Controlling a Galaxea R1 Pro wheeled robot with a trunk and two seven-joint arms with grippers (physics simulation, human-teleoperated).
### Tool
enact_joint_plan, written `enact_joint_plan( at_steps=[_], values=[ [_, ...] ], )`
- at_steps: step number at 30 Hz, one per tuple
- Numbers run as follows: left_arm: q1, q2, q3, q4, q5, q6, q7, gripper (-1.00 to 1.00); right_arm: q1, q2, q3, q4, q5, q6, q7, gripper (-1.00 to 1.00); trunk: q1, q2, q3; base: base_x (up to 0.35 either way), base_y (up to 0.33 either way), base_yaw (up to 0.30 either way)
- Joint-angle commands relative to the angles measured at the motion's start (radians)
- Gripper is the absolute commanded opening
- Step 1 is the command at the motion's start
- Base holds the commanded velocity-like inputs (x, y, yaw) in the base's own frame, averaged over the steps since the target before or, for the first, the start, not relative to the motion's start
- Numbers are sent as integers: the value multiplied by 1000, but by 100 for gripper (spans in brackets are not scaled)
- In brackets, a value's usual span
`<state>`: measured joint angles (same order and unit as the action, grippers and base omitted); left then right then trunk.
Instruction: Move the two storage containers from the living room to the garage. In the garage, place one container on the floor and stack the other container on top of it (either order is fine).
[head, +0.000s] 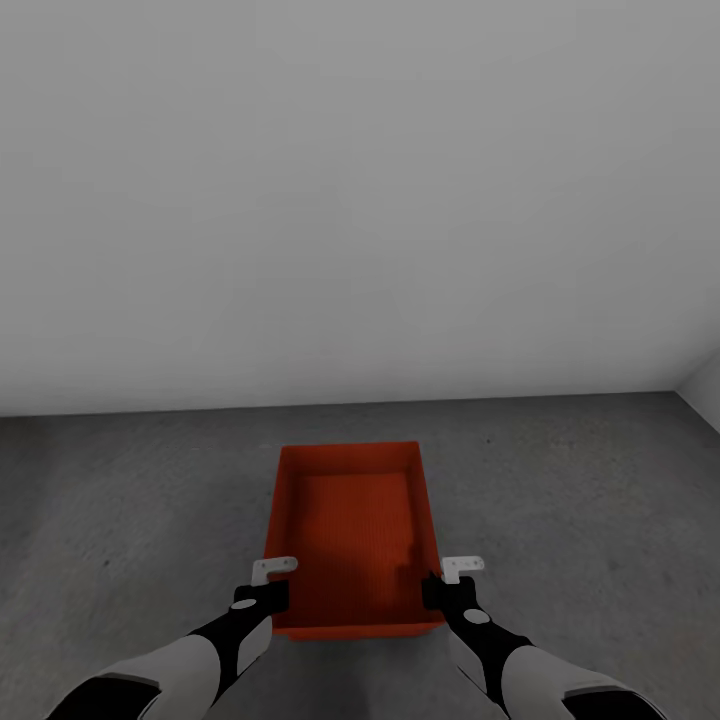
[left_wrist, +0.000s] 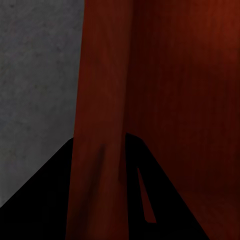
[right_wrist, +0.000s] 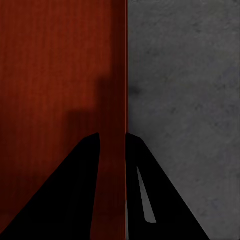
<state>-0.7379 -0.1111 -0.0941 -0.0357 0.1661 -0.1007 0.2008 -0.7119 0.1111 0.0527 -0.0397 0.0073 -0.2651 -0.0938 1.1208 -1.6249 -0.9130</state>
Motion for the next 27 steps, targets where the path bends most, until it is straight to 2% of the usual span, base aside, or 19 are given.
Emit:
enact_joint_plan(
  at_steps=[1,27],
  values=[
    [0,9,37,3,19,-5,8,-100,-1,1,-76,-3,23,-16,-4,-100,0,0,-1,147,0,0],
    [0,8,37,3,19,-7,8,-100,-1,1,-76,-3,23,-15,-4,-100,0,0,-1,20,0,0]
  ],
)
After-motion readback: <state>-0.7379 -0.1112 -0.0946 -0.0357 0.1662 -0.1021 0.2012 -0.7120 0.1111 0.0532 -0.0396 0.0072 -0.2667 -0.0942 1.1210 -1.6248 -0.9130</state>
